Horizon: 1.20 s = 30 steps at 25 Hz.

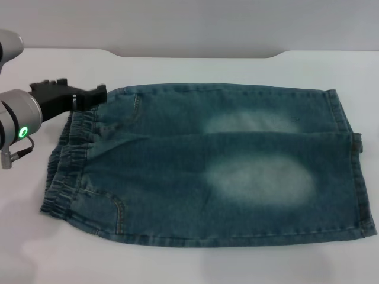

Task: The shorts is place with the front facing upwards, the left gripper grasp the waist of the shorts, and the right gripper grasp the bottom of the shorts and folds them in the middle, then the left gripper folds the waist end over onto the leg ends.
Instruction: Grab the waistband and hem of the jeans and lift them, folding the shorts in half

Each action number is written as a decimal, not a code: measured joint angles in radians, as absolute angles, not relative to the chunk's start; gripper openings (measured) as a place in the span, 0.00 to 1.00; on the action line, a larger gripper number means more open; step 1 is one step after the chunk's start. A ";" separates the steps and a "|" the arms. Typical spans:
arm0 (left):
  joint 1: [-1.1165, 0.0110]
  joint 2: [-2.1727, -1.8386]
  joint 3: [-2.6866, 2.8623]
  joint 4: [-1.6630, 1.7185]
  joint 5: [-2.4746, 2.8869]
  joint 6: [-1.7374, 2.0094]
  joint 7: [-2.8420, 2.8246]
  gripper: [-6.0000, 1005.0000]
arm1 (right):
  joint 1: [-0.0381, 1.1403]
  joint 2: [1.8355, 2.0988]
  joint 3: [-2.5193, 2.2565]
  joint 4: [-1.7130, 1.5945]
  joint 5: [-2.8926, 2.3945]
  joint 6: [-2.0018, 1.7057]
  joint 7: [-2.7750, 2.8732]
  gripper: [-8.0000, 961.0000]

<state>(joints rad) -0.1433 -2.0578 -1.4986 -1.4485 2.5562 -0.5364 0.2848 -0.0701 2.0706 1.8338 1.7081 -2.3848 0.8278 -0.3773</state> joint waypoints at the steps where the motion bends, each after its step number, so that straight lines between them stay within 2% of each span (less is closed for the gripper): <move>1: -0.151 -2.058 -1.511 -1.460 2.558 -0.581 0.283 0.84 | -0.063 2.071 1.838 1.713 -2.392 0.862 -0.366 0.60; 9: -0.176 -2.059 -1.582 -1.617 2.684 -0.920 0.244 0.84 | -0.062 2.073 1.888 1.897 -2.452 1.126 -0.269 0.60; 18: -0.224 -2.059 -1.601 -1.728 2.760 -1.280 0.225 0.84 | -0.065 2.076 1.902 1.928 -2.466 1.229 -0.223 0.60; 30: -0.266 -2.057 -1.615 -1.733 2.813 -1.458 0.222 0.84 | -0.015 2.072 2.068 1.906 -2.376 1.318 -0.220 0.60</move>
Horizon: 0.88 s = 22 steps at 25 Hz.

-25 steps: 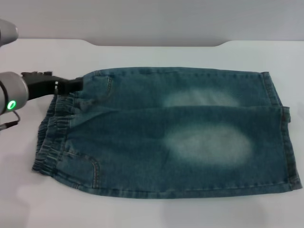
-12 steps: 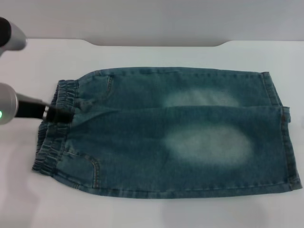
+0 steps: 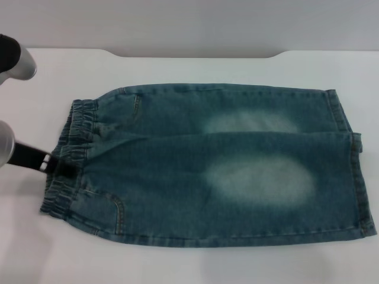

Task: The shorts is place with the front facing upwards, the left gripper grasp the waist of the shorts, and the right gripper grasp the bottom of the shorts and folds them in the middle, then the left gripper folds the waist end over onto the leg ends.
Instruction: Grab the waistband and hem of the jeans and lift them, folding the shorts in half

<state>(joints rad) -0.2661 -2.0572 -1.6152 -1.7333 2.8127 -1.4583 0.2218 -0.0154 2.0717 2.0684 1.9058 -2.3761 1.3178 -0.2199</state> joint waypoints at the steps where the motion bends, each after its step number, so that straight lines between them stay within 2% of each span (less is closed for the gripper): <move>1: -0.270 -2.058 -1.614 -1.733 2.826 -1.471 0.219 0.84 | -0.015 2.071 2.088 1.906 -2.360 1.328 -0.223 0.60; 22: -0.345 -2.063 -1.515 -1.592 2.850 -1.524 0.135 0.84 | 0.005 2.074 2.070 1.890 -2.442 1.336 -0.287 0.60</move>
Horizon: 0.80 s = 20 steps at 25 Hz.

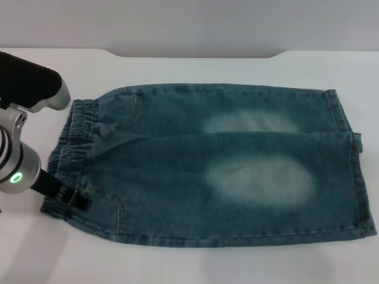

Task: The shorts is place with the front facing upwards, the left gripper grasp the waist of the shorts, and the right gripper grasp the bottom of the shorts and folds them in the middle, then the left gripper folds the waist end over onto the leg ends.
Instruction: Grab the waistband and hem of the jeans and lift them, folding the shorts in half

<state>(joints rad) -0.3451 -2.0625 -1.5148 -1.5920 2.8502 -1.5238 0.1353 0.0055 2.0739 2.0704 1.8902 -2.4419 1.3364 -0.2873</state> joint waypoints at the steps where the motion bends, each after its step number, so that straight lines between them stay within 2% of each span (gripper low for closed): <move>1: -0.345 -2.062 -1.514 -1.593 2.851 -1.525 0.135 0.84 | 0.005 2.074 2.072 1.890 -2.442 1.336 -0.289 0.60; 15: -0.345 -2.059 -1.516 -1.602 2.853 -1.533 0.123 0.84 | -0.002 2.074 2.080 1.929 -2.436 1.345 -0.303 0.60; 20: -0.337 -2.058 -1.525 -1.597 2.863 -1.532 0.130 0.71 | -0.005 2.075 2.080 1.966 -2.435 1.355 -0.298 0.60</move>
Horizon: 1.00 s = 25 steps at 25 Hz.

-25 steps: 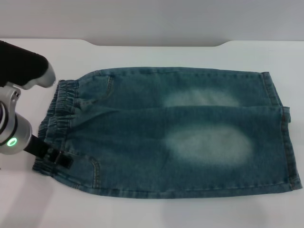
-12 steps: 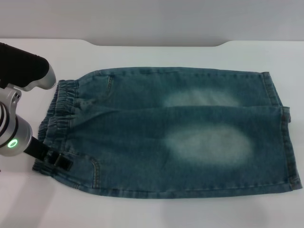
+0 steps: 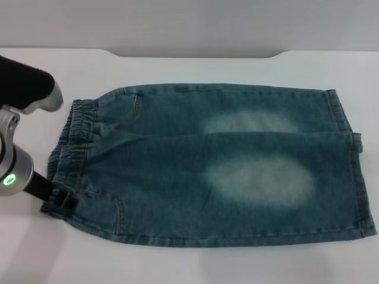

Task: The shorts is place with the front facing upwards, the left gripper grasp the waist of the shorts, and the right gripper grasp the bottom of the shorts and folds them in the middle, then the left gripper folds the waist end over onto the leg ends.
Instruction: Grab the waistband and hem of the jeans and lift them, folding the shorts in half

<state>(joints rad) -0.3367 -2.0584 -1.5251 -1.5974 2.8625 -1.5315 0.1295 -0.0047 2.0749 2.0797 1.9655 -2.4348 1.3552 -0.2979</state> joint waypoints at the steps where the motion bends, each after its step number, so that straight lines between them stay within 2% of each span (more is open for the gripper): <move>1: -0.337 -2.058 -1.525 -1.597 2.863 -1.532 0.130 0.66 | -0.005 2.075 2.080 1.972 -2.435 1.361 -0.297 0.60; 3: -0.340 -2.058 -1.519 -1.561 2.864 -1.529 0.140 0.57 | -0.006 2.075 2.080 1.983 -2.434 1.371 -0.295 0.60; 14: -0.334 -2.059 -1.510 -1.563 2.865 -1.532 0.149 0.30 | -0.011 2.077 2.073 2.009 -2.425 1.396 -0.290 0.60; 17: -0.334 -2.059 -1.507 -1.572 2.865 -1.536 0.149 0.18 | -0.011 2.077 2.074 2.009 -2.423 1.405 -0.289 0.60; 25: -0.319 -2.057 -1.506 -1.650 2.866 -1.557 0.149 0.10 | -0.003 2.077 2.069 1.981 -2.421 1.477 -0.241 0.60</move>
